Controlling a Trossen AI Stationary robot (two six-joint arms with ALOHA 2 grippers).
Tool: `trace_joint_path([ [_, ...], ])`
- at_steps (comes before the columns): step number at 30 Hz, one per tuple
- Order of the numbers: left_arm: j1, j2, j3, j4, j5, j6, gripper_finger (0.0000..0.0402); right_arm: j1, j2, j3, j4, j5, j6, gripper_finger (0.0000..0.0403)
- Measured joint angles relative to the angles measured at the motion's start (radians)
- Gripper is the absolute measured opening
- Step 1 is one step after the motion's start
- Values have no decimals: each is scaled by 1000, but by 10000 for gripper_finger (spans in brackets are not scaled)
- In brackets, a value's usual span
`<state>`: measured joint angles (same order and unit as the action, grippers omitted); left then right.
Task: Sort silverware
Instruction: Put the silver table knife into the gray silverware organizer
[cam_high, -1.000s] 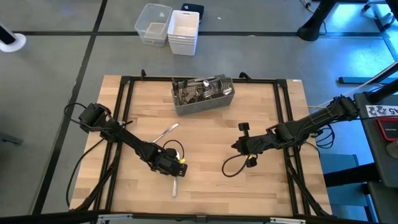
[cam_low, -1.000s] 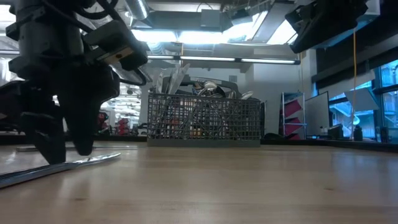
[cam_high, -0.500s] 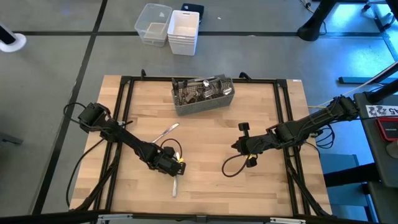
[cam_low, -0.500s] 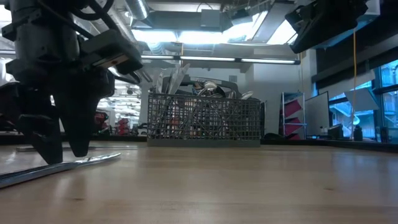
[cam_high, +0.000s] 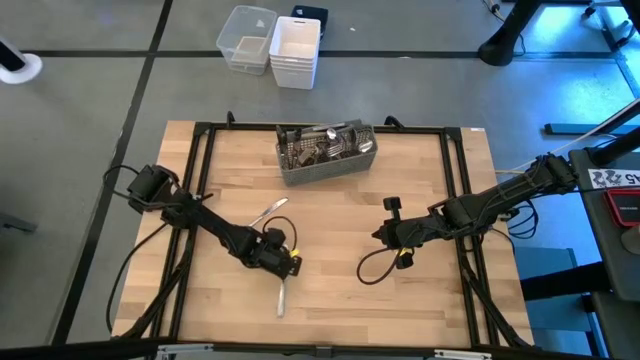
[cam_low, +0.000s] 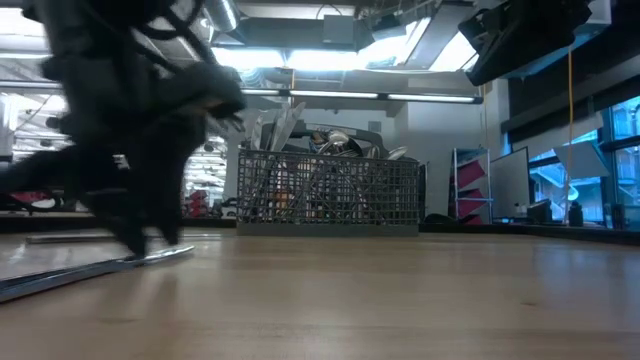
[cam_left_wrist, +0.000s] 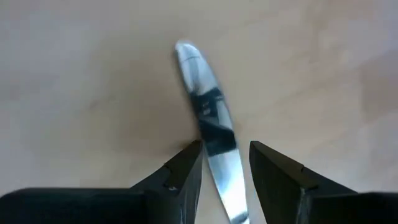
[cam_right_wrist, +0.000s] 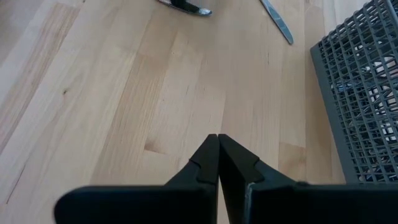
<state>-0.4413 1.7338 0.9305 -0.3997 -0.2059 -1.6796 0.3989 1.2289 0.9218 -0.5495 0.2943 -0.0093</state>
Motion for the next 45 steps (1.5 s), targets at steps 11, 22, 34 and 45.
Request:
trace_joint_path([
  [11,13,0,44,4,1,86,126,0,0,0,0,0,0,10],
  [22,-4,41,43,30,5,79,127,0,0,0,-1,0,0,10],
  [34,29,54,45,-7,-23,88,127,0,0,0,-1,0,0,10],
  [45,159,54,46,-68,-39,307,127,0,0,0,0,0,0,10],
])
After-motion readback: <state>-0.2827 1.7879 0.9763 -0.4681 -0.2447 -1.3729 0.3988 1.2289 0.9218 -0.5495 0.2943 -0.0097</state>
